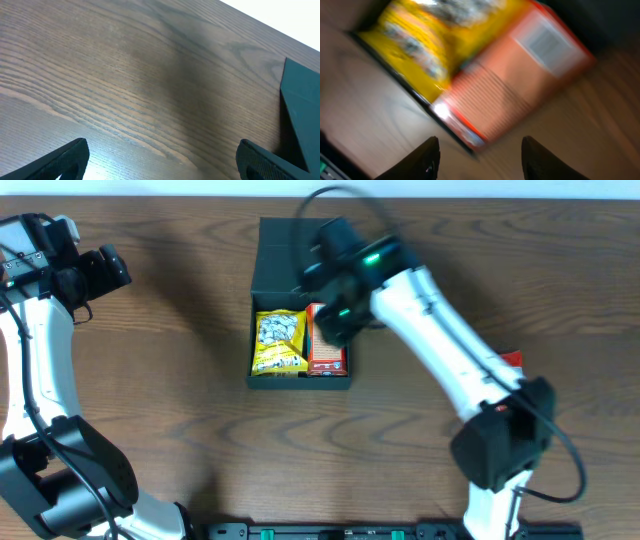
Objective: Pack container
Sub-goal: 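Lower the yellow bag into the box and release it, then move the right gripper to the red snack bag on the right, then grasp the red snack bag with the right gripper, then lift and carry the red snack bag over the black box, then lower the red snack bag into the black box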
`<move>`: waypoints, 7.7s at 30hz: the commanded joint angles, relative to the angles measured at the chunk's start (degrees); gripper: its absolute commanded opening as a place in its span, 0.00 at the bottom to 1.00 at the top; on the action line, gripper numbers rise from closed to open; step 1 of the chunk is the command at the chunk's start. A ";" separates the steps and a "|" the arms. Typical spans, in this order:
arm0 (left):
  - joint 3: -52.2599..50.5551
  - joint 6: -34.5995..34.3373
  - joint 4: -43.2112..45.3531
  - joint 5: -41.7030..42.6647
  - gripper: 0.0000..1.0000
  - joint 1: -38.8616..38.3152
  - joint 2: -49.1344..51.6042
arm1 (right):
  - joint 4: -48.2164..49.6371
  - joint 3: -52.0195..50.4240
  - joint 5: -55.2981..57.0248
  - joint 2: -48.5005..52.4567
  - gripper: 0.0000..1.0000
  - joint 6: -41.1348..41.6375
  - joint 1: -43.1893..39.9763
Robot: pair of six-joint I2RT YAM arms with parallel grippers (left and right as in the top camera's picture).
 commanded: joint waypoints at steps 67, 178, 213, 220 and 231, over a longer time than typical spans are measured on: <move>0.35 -1.31 -1.64 3.04 0.95 0.31 0.42 | 12.37 -35.50 -7.89 -2.05 0.50 -9.44 -71.52; 0.35 -1.90 -0.35 3.43 0.95 0.31 0.42 | -6.43 16.94 -17.66 6.25 0.02 -7.56 -42.14; 0.35 -1.01 -0.46 2.80 0.95 0.37 0.42 | 0.22 20.65 -40.96 7.96 0.01 -4.46 -4.07; 0.35 -0.15 -1.03 2.82 0.95 0.37 0.42 | 6.03 19.28 -36.13 8.00 0.01 3.43 -1.55; 0.35 -0.17 -1.90 2.82 0.95 0.37 0.42 | 17.25 19.06 -18.25 8.00 0.02 27.63 -0.02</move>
